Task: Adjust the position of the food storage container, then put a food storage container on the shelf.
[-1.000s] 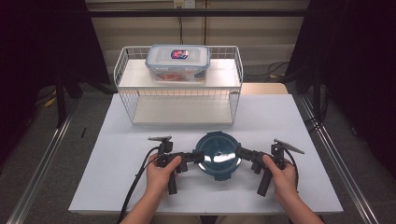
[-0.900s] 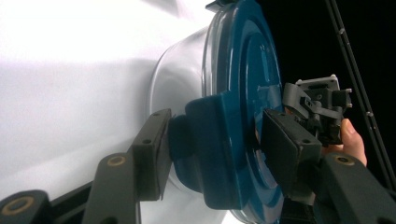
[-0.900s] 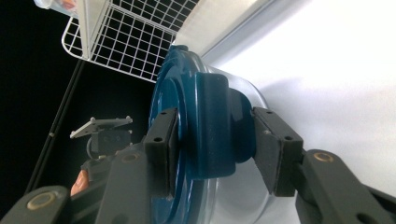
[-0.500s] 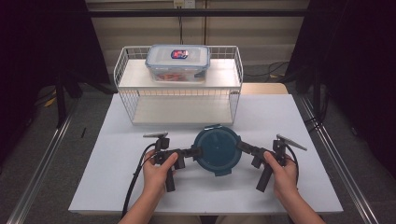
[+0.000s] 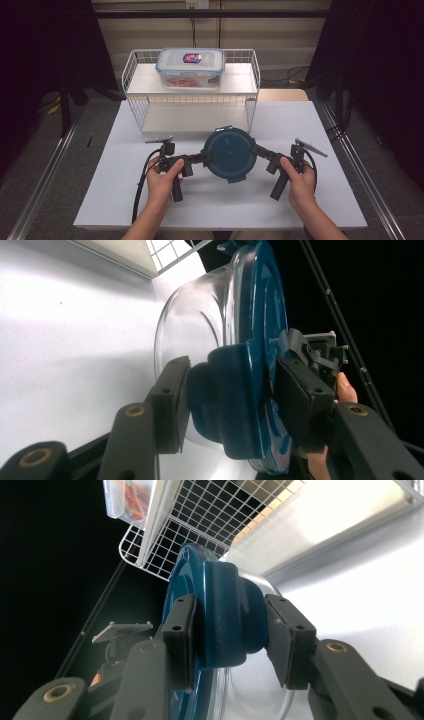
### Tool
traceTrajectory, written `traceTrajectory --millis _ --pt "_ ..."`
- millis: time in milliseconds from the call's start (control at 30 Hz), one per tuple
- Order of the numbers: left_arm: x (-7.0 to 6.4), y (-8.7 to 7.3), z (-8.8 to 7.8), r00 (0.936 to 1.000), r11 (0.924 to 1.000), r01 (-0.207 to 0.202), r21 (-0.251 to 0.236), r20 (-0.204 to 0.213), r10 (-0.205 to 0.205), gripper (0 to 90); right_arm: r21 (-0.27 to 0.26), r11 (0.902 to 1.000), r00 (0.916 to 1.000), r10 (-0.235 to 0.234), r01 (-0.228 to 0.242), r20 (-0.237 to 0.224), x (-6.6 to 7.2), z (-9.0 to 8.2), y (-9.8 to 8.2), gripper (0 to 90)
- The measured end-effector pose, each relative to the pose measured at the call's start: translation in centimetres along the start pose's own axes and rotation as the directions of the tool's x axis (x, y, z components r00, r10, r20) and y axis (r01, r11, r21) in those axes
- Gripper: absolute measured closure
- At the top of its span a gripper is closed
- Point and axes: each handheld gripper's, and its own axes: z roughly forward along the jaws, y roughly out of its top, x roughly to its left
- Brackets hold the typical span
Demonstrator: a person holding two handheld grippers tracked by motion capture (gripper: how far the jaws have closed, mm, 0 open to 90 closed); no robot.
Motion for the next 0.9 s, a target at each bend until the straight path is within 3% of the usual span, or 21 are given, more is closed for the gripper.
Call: traceTrajectory --millis 67,233,267,300,467,533,700,900 --pt "-0.1 0.2 -0.2 0.9998 0.9998 -0.018 -0.002 0.001 0.018 50.4 -0.002 1.0 1.0 -0.002 0.002 -0.007 0.2 0.1 0.1 58.3" --pt "-1.0 1.0 -1.0 0.9995 0.9996 -0.015 -0.025 0.025 0.016 52.3 -0.018 0.9998 0.9994 0.002 -0.003 -0.036 1.0 0.6 0.6 58.4" --pt "-1.0 1.2 -1.3 0.9988 0.999 -0.04 -0.019 0.029 0.041 56.6 -0.027 0.9996 0.9987 0.011 -0.012 -0.049 1.1 0.7 0.7 58.4" --pt "-1.2 1.4 -1.4 0.9986 0.9988 -0.041 -0.027 0.031 0.042 56.5 -0.033 0.9994 0.9985 -0.011 0.009 -0.053 1.7 0.8 1.1 58.4" --pt "-1.9 2.0 -1.8 0.9988 0.9984 -0.03 -0.047 0.038 0.032 56.6 -0.046 0.9984 0.998 -0.035 0.032 -0.052 2.8 1.3 1.8 58.4" --pt "-2.3 2.6 -2.4 0.9972 0.9961 -0.06 -0.065 0.041 0.063 56.8 -0.054 0.9978 0.9973 -0.042 0.039 -0.061 3.6 1.6 2.1 58.4" --pt "-3.1 3.4 -2.9 0.9959 0.9931 -0.072 -0.092 0.048 0.077 57.0 -0.073 0.9959 0.9954 -0.058 0.053 -0.076 4.8 2.1 2.6 58.4" --pt "-4.5 4.4 -3.6 0.9936 0.986 -0.094 -0.138 0.049 0.101 57.0 -0.137 0.9873 0.9901 -0.095 0.081 -0.103 6.5 2.8 3.3 58.4"
